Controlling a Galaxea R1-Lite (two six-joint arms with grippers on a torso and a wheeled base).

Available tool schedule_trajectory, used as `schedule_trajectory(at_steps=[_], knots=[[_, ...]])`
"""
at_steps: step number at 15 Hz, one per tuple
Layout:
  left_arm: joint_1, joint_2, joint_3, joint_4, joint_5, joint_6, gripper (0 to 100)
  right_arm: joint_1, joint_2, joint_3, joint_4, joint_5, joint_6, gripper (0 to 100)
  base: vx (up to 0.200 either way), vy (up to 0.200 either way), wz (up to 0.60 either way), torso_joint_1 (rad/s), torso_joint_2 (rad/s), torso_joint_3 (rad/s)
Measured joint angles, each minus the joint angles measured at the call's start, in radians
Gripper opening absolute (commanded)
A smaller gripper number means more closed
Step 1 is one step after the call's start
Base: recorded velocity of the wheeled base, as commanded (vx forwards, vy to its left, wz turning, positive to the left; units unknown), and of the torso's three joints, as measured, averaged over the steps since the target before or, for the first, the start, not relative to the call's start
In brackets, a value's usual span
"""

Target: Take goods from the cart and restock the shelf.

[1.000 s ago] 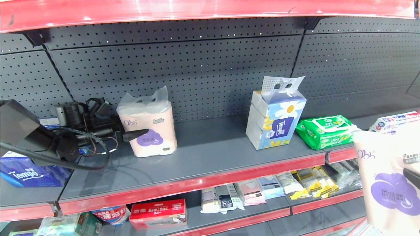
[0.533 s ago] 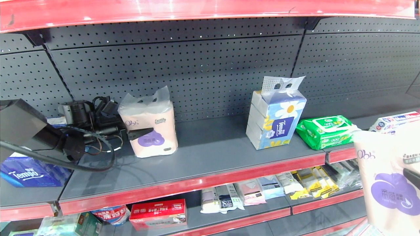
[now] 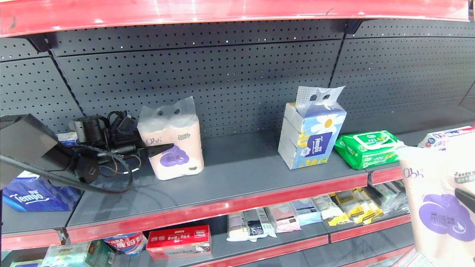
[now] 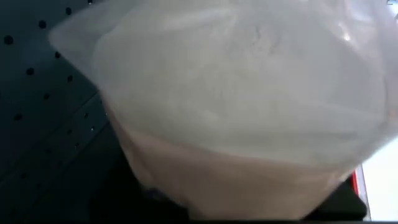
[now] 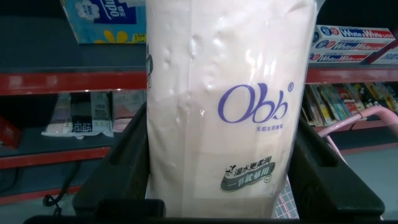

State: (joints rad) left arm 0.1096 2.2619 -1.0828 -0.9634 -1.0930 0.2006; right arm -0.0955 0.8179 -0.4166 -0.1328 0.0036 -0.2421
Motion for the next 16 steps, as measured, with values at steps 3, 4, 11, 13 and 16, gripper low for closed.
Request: schedule_trajectory(at_steps=[3,4,11,13,16], knots=[[0.0,-0.008,0.038,-0.051,0.0,0.0,0,0.0,0.003,0.003,0.0,0.001,0.0,0,0.0,0.0,0.0,0.0,0.0,0.0],[0.0,-0.015,0.055,-0.061,0.0,0.0,0,0.0,0.003,0.004,0.0,0.001,0.0,0,0.0,0.0,0.0,0.0,0.0,0.0],[0.062,-0.124,0.209,-0.107,-0.048,-0.007,0,0.003,0.003,0.008,0.0,-0.001,-0.001,0,0.0,0.0,0.0,0.0,0.0,0.0],[0.079,-0.159,0.269,-0.137,-0.063,-0.007,0,0.004,0.003,0.008,0.0,-0.001,-0.001,0,0.0,0.0,0.0,0.0,0.0,0.0],[0.087,-0.191,0.366,-0.224,-0.074,-0.01,0,0.004,0.007,0.008,0.0,0.0,-0.001,0,0.0,0.0,0.0,0.0,0.0,0.0]])
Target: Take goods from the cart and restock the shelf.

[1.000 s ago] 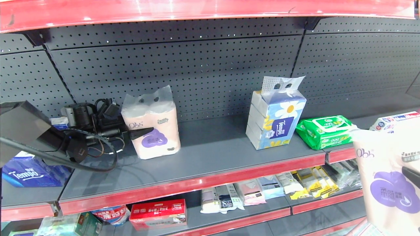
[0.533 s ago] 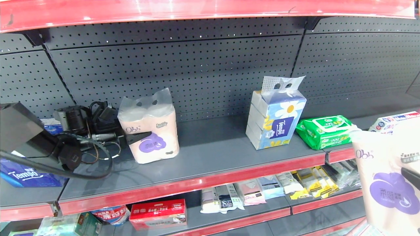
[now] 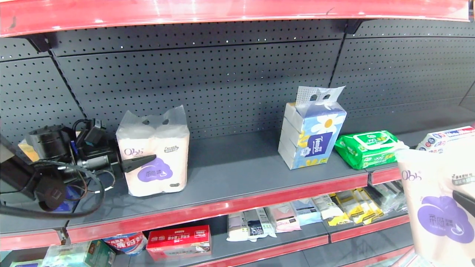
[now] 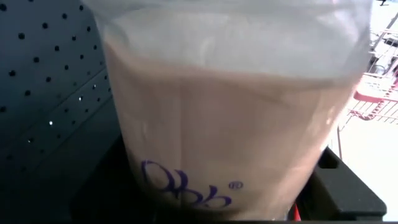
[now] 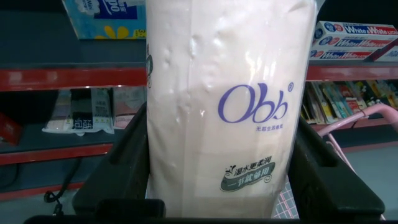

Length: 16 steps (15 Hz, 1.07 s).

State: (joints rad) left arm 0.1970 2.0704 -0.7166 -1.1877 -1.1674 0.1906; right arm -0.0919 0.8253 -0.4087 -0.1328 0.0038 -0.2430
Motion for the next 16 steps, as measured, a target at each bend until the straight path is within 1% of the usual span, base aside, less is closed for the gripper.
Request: schedule_trajectory(at_steps=[2,4,7,12,13,15,16], knots=[[-0.002,-0.01,0.049,-0.022,-0.004,0.0,0,0.0,0.002,0.0,0.0,0.0,0.0,0,0.0,0.0,0.0,0.0,0.0,0.0],[-0.003,-0.017,0.09,-0.039,-0.025,0.001,0,0.0,0.003,0.0,0.0,0.001,0.0,0,0.0,0.0,0.0,0.0,0.0,0.0],[-0.007,-0.028,0.139,-0.044,-0.037,0.004,0,0.0,0.009,0.0,0.0,0.002,0.001,0,0.0,0.0,0.0,0.0,0.0,0.0],[-0.007,-0.021,0.128,-0.043,-0.04,0.002,0,-0.002,0.011,0.0,0.0,0.002,0.001,0,0.0,0.0,0.0,0.0,0.0,0.0],[-0.007,-0.014,0.12,-0.043,-0.048,0.002,0,-0.002,0.011,0.0,0.0,0.002,0.001,0,0.0,0.0,0.0,0.0,0.0,0.0],[-0.003,-0.004,0.111,-0.044,-0.095,0.002,0,-0.002,0.011,0.0,0.0,0.002,0.002,0,0.0,0.0,0.0,0.0,0.0,0.0],[-0.002,0.0,0.111,-0.044,-0.107,0.002,0,-0.003,0.011,0.0,0.0,0.003,0.003,0,0.0,0.0,0.0,0.0,0.0,0.0]])
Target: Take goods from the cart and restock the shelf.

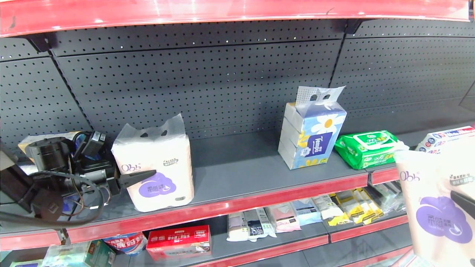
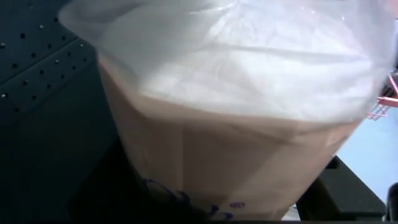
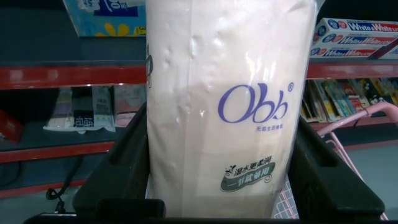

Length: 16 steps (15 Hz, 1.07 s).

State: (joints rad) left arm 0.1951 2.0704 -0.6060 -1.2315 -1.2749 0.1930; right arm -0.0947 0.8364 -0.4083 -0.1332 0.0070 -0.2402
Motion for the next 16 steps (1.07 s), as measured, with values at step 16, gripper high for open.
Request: schedule_trajectory(at_steps=[16], knots=[[0.013,0.059,-0.011,-0.081,-0.083,0.002,0,-0.003,0.0,-0.003,0.0,-0.004,0.0,0,0.0,0.0,0.0,0.0,0.0,0.0]])
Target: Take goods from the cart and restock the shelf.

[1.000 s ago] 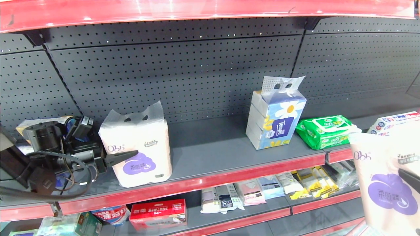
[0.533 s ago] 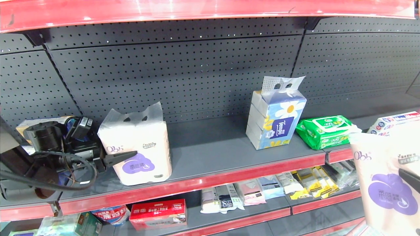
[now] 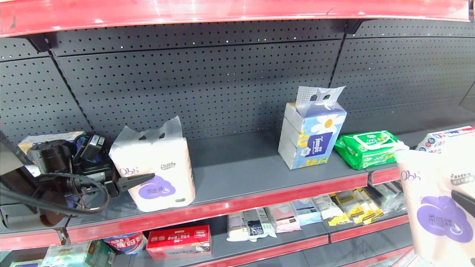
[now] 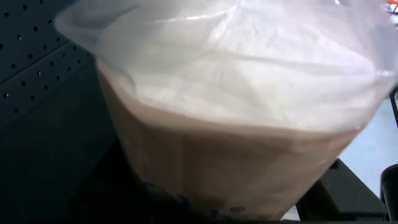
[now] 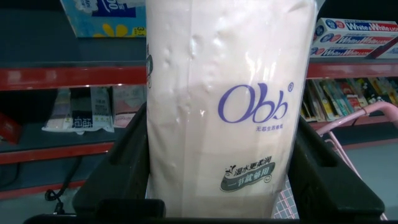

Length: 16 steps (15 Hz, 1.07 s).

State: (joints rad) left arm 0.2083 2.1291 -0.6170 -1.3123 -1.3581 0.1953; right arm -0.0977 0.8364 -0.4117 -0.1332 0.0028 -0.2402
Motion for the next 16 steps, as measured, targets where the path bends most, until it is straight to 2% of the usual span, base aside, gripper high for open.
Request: schedule_trajectory(at_steps=[6,12,16], knots=[[0.0,0.001,-0.005,0.001,0.0,-0.003,0,0.0,0.0,0.003,0.0,0.0,0.0,0,0.0,0.0,0.0,0.0,0.0,0.0],[-0.004,0.001,-0.006,0.001,-0.037,-0.003,0,0.0,0.003,0.0,0.0,0.001,0.0,0,0.0,0.0,0.0,0.0,0.0,0.0],[-0.003,0.003,-0.004,0.003,-0.04,-0.004,0,0.0,0.005,-0.005,0.0,0.0,0.0,0,0.0,0.0,0.0,0.0,0.0,0.0]])
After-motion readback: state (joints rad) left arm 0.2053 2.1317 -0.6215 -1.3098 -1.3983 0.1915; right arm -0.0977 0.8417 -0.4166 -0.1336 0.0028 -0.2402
